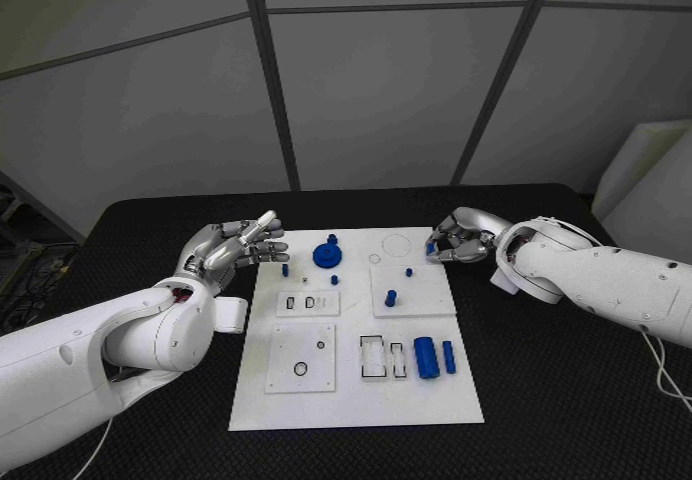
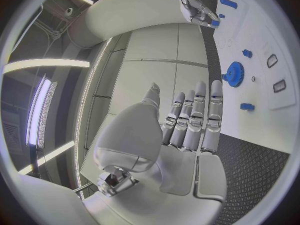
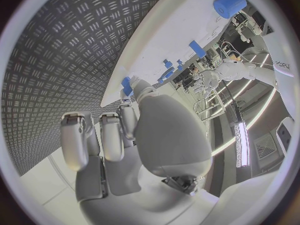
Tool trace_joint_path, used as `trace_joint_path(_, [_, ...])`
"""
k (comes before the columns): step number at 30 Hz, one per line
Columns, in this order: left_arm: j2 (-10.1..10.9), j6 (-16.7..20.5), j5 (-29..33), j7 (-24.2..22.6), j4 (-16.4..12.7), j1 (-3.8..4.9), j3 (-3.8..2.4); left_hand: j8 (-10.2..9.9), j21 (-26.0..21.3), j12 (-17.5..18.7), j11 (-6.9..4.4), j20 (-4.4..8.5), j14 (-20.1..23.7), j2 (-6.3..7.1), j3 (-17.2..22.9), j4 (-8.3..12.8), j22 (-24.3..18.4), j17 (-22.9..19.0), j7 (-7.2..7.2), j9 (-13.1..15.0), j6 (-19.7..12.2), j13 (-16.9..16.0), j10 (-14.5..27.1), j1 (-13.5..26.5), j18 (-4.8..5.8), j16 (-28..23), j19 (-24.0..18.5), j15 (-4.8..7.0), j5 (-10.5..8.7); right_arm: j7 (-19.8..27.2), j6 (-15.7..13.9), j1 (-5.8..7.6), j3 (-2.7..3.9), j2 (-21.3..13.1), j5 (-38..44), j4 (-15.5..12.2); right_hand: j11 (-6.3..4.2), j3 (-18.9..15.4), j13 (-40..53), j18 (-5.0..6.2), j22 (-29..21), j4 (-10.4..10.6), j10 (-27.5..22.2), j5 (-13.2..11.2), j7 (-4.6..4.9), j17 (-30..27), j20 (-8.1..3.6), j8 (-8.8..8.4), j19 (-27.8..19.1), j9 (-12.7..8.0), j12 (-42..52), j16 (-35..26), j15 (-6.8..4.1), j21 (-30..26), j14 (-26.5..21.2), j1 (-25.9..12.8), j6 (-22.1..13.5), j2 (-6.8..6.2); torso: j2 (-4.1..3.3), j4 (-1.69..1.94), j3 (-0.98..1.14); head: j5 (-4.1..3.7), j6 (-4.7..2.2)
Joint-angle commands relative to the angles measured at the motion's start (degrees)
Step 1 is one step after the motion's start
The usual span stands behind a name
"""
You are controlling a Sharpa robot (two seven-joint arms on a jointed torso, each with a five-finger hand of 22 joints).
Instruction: Assemble the parts on the task board
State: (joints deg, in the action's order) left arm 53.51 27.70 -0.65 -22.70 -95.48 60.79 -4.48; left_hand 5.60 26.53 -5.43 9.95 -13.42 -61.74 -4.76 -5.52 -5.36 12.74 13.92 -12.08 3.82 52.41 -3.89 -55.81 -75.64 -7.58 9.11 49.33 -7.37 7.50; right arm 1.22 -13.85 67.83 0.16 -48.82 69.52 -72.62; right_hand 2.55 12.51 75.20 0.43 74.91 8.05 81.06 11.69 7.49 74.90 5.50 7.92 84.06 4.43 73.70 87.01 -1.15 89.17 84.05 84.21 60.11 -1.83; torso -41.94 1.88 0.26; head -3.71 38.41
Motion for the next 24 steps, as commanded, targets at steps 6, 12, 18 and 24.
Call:
trace_joint_path(6, [0.0,-0.4,-0.4,-0.2,0.0,0.01,-0.04,-0.3,0.4,0.2,0.15,0.05,0.3,-0.19,0.0,0.3,0.1,0.1,-0.44,0.0,0.1,0.0,0.3,-0.2,-2.71,-0.1,-0.5,0.06,0.06,0.1,-5.2,0.09,0.04,-1.1,0.0,-3.3,-0.45,1.7,0.6,-0.23,14.4,-0.9,0.2,-0.3,-0.58,10.1,-0.57,0.61,5.3,0.3,0.4,0.4,-0.54,0.4,4.9,1.1,1.3,2.32,0.13,-0.11,-0.04,0.11,0.02])
trace_joint_path(12, [0.2,-0.4,-0.4,-0.2,0.1,0.01,-0.04,-0.3,0.4,0.2,0.15,0.05,0.3,-0.19,0.0,0.3,0.1,0.1,-0.44,0.0,0.1,0.0,0.3,-0.2,-2.71,-0.1,-0.5,0.06,0.06,-2.3,-7.1,0.14,0.09,-2.3,-0.9,-7.9,-0.52,1.9,0.7,-0.26,14.5,-1.1,0.3,0.5,-0.63,10.1,-0.67,0.69,5.4,0.3,0.4,0.4,-0.61,0.5,4.9,0.5,1.6,1.74,0.33,-0.23,-0.08,0.37,-0.18])
trace_joint_path(18, [0.3,-0.4,-0.4,-0.2,0.5,0.02,-0.04,-0.3,0.4,0.2,0.15,0.05,0.3,-0.19,0.0,0.3,0.1,0.1,-0.44,0.0,0.1,0.0,0.3,-0.2,-2.71,-0.1,-0.5,0.06,0.06,-6.3,-8.0,0.22,0.17,-1.7,-0.3,-14.8,-0.52,1.9,0.5,-0.25,14.5,-1.1,0.2,0.7,-0.64,10.1,-0.69,0.68,5.4,0.3,0.2,0.4,-0.62,0.5,4.9,0.2,1.6,1.54,0.87,-0.34,-0.2,1.25,0.24])
trace_joint_path(24, [0.3,-0.4,-0.4,-0.2,1.0,0.05,-0.04,-0.3,0.4,0.2,0.16,0.03,0.3,-0.25,0.0,0.4,0.1,0.2,-0.45,0.0,0.1,0.0,0.3,-0.2,-2.71,-0.2,-0.5,0.05,0.06,-9.8,-8.5,0.23,0.19,1.2,3.0,-18.8,-0.52,1.9,0.4,-0.24,14.4,-1.1,0.1,0.6,-0.64,10.1,-0.7,0.67,5.4,0.3,0.0,0.4,-0.62,0.5,4.9,0.1,1.6,1.49,1.29,-0.25,-0.28,2.28,0.81])
